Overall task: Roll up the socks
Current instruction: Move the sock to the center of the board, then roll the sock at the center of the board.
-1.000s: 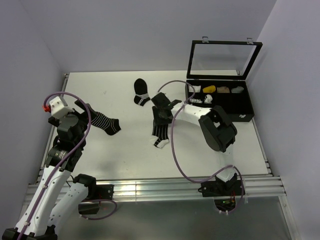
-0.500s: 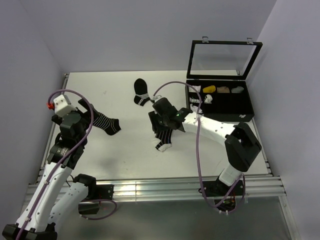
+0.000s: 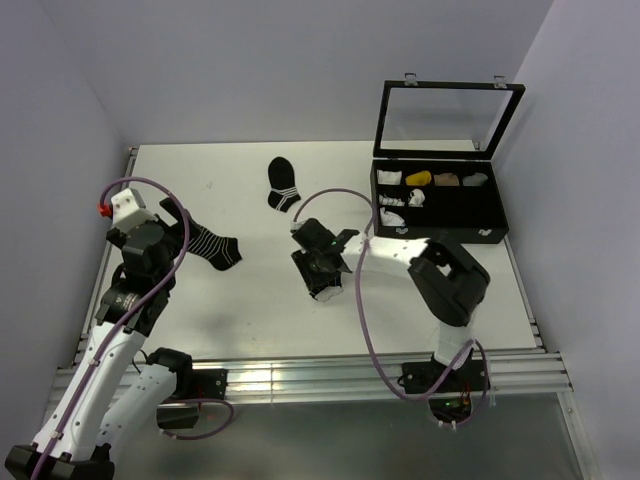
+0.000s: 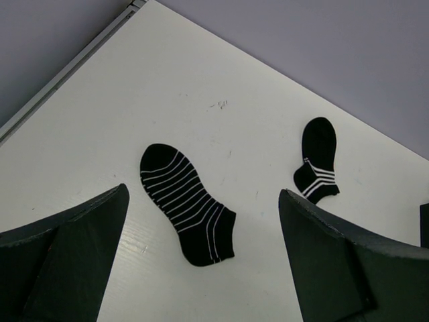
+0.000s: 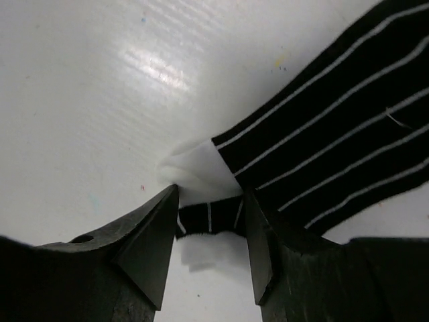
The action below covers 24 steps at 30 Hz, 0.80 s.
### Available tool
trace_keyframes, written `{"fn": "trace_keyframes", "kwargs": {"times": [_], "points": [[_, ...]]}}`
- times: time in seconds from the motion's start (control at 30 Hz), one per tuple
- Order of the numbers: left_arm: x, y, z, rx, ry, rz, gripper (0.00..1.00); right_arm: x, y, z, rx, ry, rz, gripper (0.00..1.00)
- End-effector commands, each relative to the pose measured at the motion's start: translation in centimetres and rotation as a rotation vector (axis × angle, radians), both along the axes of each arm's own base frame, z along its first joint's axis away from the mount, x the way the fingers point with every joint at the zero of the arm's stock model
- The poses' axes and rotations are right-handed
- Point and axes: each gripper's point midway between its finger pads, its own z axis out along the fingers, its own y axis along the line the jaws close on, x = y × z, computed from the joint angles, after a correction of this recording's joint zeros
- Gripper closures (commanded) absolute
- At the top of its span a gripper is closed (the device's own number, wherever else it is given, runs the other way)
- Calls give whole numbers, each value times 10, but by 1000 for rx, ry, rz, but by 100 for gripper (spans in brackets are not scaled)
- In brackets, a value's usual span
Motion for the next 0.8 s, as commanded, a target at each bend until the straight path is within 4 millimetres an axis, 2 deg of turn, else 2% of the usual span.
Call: {"fn": "trace_keyframes", "kwargs": {"times": [0.0, 0.07, 0.17, 0.27, 0.33, 0.37, 0.43, 0.47, 0.57, 0.63, 0.67, 0.77], "points": [[2, -1, 21, -26, -52, -4, 1, 22, 32, -3, 27, -27, 7, 49], [2, -2, 21, -27, -53, -7, 1, 33, 47, -6, 32, -21, 4, 49], [3, -4, 20, -27, -49, -16, 1, 46, 64, 3, 60, -30, -13, 49], [4, -5, 18, -27, -39, -22, 0, 61, 83, 33, 116, -84, -11, 49], [5, -6, 18, -26, -34, -25, 0, 65, 84, 48, 130, -125, 4, 49], [5, -6, 17, -26, -31, -28, 0, 66, 83, 61, 148, -153, 17, 49], [5, -8, 17, -29, -32, -37, 0, 59, 77, 61, 134, -185, 76, 49], [5, -9, 17, -30, -32, -41, 1, 56, 75, 70, 139, -215, 96, 49], [6, -10, 17, -31, -29, -50, 0, 38, 64, 61, 72, -258, 193, 48], [6, -10, 17, -31, -28, -50, 1, 28, 66, 64, 65, -298, 263, 48], [6, -10, 17, -31, -28, -49, 1, 25, 63, 57, 54, -300, 284, 47], [7, -9, 15, -28, -22, -44, 1, 19, 58, 54, 27, -330, 371, 45]]}}
